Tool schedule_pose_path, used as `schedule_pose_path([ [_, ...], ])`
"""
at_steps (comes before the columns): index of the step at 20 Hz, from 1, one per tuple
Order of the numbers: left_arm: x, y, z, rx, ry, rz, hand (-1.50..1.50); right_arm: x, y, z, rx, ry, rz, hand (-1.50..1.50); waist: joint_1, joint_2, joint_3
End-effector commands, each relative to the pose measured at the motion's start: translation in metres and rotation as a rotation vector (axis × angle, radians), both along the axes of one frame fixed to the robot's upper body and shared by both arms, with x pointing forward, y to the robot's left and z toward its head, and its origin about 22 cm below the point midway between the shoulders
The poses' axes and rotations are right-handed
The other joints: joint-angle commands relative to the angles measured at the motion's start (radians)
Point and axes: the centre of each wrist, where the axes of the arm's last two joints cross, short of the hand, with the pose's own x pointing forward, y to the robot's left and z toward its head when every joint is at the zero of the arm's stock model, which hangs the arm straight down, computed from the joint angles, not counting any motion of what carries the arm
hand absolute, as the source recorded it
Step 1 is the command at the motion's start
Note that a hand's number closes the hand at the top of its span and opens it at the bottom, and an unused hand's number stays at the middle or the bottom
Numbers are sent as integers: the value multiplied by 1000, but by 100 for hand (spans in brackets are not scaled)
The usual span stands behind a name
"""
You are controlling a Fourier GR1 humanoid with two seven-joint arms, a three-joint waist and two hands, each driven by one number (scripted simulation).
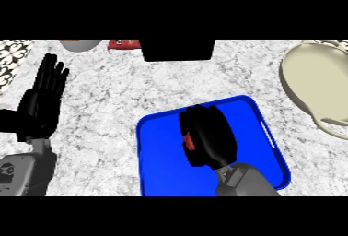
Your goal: Pick the bell pepper from the tray and place it in the pot
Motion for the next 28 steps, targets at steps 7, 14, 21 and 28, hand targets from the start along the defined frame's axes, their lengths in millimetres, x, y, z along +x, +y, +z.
schedule_pose_path([
  [7,-9,-11,2,-2,-4,-7,0,-14,-95,60,150,-372,-389,150,16,3,0],
  [14,3,-11,2,-5,-3,-20,0,-6,-191,104,200,-423,-518,150,22,8,0],
  [21,-12,5,-2,0,-1,-43,0,11,-298,83,150,-315,-603,150,34,10,0],
  [28,1,-16,7,-23,-10,-43,0,39,-375,80,193,-342,-631,150,40,12,0],
])
